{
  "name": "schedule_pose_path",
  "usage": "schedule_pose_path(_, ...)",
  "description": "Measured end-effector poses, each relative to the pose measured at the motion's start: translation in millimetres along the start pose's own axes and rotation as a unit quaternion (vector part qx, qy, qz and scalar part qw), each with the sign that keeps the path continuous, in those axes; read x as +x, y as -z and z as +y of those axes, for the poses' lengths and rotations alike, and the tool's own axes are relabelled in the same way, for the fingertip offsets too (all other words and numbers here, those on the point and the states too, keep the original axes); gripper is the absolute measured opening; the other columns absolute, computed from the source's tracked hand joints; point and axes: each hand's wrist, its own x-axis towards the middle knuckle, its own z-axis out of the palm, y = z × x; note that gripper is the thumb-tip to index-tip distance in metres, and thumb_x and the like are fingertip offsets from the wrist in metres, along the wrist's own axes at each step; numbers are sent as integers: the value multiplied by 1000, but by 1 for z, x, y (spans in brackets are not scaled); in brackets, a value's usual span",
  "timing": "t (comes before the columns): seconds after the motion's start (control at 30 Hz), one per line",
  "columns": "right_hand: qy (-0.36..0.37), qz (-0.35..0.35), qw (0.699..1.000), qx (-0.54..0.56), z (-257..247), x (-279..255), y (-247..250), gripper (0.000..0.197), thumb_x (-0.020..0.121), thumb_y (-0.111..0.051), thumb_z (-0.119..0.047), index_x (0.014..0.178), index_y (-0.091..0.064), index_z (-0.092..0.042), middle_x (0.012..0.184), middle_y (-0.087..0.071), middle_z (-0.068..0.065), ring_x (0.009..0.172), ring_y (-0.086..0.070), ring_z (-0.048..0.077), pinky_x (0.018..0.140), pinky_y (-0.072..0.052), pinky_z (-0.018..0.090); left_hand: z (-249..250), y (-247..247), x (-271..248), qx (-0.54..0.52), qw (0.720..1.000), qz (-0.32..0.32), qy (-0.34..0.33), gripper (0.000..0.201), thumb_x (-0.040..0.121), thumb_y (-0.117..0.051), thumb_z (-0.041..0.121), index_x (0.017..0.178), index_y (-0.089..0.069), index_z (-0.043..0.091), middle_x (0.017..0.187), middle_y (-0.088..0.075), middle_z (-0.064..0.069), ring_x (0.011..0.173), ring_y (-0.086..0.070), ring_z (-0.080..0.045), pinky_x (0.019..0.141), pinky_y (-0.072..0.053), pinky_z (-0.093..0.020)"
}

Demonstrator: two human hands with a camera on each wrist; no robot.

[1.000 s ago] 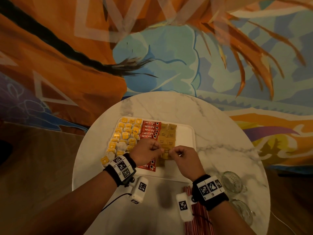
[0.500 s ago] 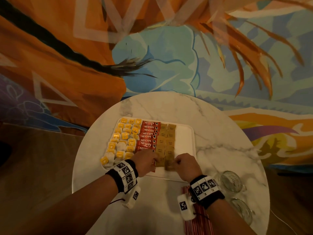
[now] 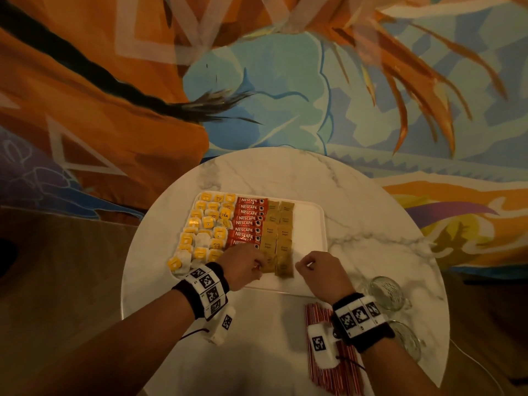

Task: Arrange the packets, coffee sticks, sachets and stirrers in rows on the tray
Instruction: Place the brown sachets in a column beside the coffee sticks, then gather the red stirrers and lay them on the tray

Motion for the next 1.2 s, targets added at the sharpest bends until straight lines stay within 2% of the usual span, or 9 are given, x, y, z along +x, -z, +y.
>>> schedule_pose_path(0.1, 7, 11, 1000, 1, 11, -26, 20, 17, 90, -66, -44, 91, -71, -28, 90, -69, -12, 82, -65, 3, 74, -53, 25, 5, -2, -9, -9, 1000, -3, -24, 25, 90, -71, 33, 113, -71, 25, 100, -67, 10, 85, -58, -6, 80, -52, -26)
schedule_pose_path(0.27, -12, -45, 997, -56, 42, -65, 33, 30, 90, -63, -52, 102, -69, -25, 99, -69, -10, 89, -64, 6, 76, -51, 24, 35, -19, -30, -2, 995, -55, -78, 37, 90, -70, 39, 125, -63, 31, 108, -59, 14, 83, -49, 2, 70, -36, -11)
schedule_pose_path(0.37, -30, -67, 991, -111, 56, -83, 28, 30, 91, -61, -52, 102, -68, -24, 99, -68, -7, 89, -63, 11, 80, -53, 30, 56, -34, -40, 14, 988, -89, -124, 45, 90, -70, 39, 133, -58, 29, 123, -59, 6, 104, -54, -8, 87, -45, -23)
schedule_pose_path(0.53, -13, -44, 983, -179, 65, -107, 19, 31, 96, -53, -48, 88, -66, -20, 80, -64, -6, 72, -60, 11, 55, -35, 23, 85, -60, -40, 74, 973, -101, -196, 61, 88, -71, 31, 144, -49, 20, 144, -47, -2, 129, -45, -20, 105, -44, -38)
schedule_pose_path(0.7, -46, -42, 978, -199, 69, -115, 13, 27, 99, -50, -38, 97, -63, -14, 94, -67, 3, 84, -65, 19, 67, -42, 27, 99, -75, -32, 111, 960, -101, -235, 72, 82, -76, 30, 144, -46, 10, 149, -42, -10, 134, -39, -27, 111, -39, -43)
schedule_pose_path(0.83, -23, -60, 977, -205, 64, -116, 8, 25, 98, -50, -34, 96, -63, -14, 96, -67, 2, 81, -62, 18, 67, -41, 27, 102, -79, -30, 125, 955, -83, -257, 71, 84, -73, 34, 143, -46, 5, 149, -43, -12, 133, -41, -29, 111, -38, -45)
schedule_pose_path(1.03, 75, -124, 980, -139, 49, -115, -17, 43, 80, -62, -55, 112, -62, -26, 99, -61, -3, 83, -60, 15, 70, -48, 28, 81, -80, -40, 95, 965, -72, -233, 55, 79, -69, 37, 129, -53, 20, 128, -54, 4, 114, -47, -17, 101, -43, -40)
schedule_pose_path(1.1, 106, -146, 974, -139, 40, -112, -26, 54, 74, -68, -54, 120, -55, -29, 104, -56, -5, 88, -59, 16, 74, -51, 30, 69, -76, -46, 97, 971, -79, -201, 53, 80, -69, 39, 128, -54, 24, 124, -55, 5, 113, -48, -16, 102, -42, -37)
schedule_pose_path(1.2, 146, -139, 969, -143, 27, -107, -36, 55, 81, -68, -47, 128, -47, -28, 109, -54, -3, 93, -59, 20, 75, -50, 32, 53, -65, -56, 132, 976, -69, -160, 41, 88, -65, 42, 124, -56, 24, 120, -57, 2, 108, -50, -18, 95, -41, -34)
